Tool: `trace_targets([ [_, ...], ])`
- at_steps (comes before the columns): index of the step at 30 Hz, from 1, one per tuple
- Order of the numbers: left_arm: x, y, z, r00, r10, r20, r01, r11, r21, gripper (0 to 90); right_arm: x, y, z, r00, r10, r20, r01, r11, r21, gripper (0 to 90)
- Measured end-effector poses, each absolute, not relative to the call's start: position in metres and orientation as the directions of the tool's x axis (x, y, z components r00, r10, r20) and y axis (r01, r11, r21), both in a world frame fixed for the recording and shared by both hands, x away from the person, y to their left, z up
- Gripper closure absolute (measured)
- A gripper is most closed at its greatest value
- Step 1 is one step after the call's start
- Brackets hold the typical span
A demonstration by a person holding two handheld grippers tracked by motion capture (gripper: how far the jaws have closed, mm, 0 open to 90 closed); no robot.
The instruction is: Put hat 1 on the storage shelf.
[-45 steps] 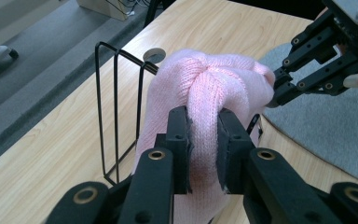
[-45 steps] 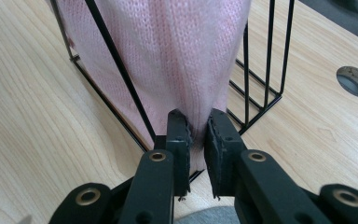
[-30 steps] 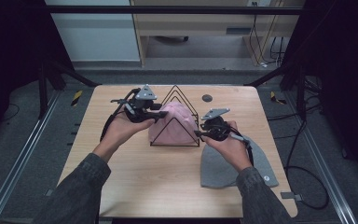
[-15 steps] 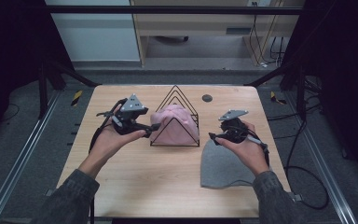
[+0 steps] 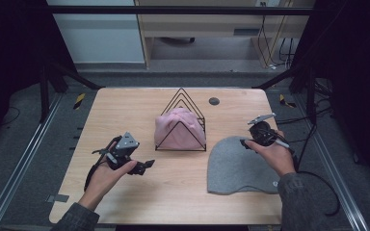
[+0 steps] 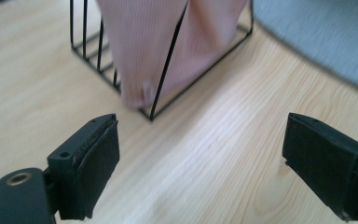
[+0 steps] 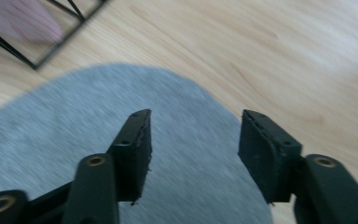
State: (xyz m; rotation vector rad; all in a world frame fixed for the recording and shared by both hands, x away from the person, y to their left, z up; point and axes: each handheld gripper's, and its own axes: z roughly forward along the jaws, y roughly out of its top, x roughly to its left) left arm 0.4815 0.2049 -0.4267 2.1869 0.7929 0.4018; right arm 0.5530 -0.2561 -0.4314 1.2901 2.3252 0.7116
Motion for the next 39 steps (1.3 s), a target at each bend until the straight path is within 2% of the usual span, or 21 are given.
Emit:
trace_targets([
  [4, 0.475, 0.213, -0.439, 0.74, 0.669, 0.064, 0.432, -0.547, 0.717, 10.6, 0.554, -0.272, -0.436, -0.474, 0.877, -0.076, 0.704, 0.429, 0.566, 50.0],
  [11, 0.467, 0.223, -0.449, 0.743, 0.667, 0.057, 0.461, -0.571, 0.679, 10.6, 0.559, -0.288, -0.446, -0.443, 0.895, -0.061, 0.759, 0.41, 0.506, 51.8],
  [20, 0.463, 0.231, -0.456, 0.732, 0.68, 0.03, 0.49, -0.557, 0.671, 9.9, 0.567, -0.297, -0.456, -0.415, 0.909, -0.024, 0.803, 0.379, 0.46, 45.3],
  [39, 0.464, 0.232, -0.457, 0.729, 0.684, 0.031, 0.497, -0.56, 0.663, 9.4, 0.569, -0.305, -0.472, -0.409, 0.912, 0.005, 0.822, 0.367, 0.435, 44.6],
])
